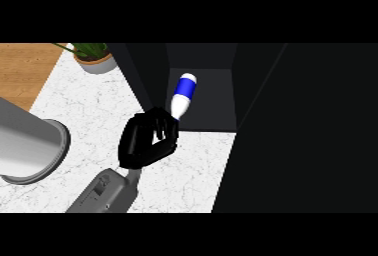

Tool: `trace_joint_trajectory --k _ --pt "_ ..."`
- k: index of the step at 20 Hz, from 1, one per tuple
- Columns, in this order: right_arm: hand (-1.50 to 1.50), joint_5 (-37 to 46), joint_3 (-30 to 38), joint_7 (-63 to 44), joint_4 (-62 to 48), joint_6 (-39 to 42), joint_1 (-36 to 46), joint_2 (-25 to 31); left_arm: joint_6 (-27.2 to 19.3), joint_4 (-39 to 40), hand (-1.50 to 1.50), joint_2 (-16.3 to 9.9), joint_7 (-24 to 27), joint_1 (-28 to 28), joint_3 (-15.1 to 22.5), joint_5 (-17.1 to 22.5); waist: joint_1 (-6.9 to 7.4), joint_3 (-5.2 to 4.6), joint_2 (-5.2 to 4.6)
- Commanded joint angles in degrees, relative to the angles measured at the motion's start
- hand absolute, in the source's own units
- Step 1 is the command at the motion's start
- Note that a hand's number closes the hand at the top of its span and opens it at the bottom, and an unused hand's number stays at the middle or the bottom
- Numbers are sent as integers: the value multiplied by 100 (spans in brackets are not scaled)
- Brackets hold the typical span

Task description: Pick up the bottled water, place it into the cabinet and close the cabinet

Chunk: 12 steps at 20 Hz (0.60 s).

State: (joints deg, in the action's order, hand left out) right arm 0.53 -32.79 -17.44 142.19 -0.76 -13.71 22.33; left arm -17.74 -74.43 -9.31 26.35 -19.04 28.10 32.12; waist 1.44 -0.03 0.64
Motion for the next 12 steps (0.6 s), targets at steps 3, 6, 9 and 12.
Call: trace_joint_trajectory --k 3,6,9,12 --pt "150 448 -985 -700 350 -231 331 -538 -26 -1554 150 -716 -144 1305 17 -115 -71 -1 -29" --pt "150 553 -1340 -1336 231 -231 860 -753 246 -1827 150 -950 98 1768 -124 -91 -72 -5 -38" --pt "150 707 -1592 -1240 -240 -364 1025 -1124 316 -2346 150 -1322 -247 1983 -492 73 -91 0 -42" --pt "150 992 -2184 -1715 -414 -461 1581 -1688 436 -2581 150 -1356 -114 2429 -577 282 -46 -8 -28"
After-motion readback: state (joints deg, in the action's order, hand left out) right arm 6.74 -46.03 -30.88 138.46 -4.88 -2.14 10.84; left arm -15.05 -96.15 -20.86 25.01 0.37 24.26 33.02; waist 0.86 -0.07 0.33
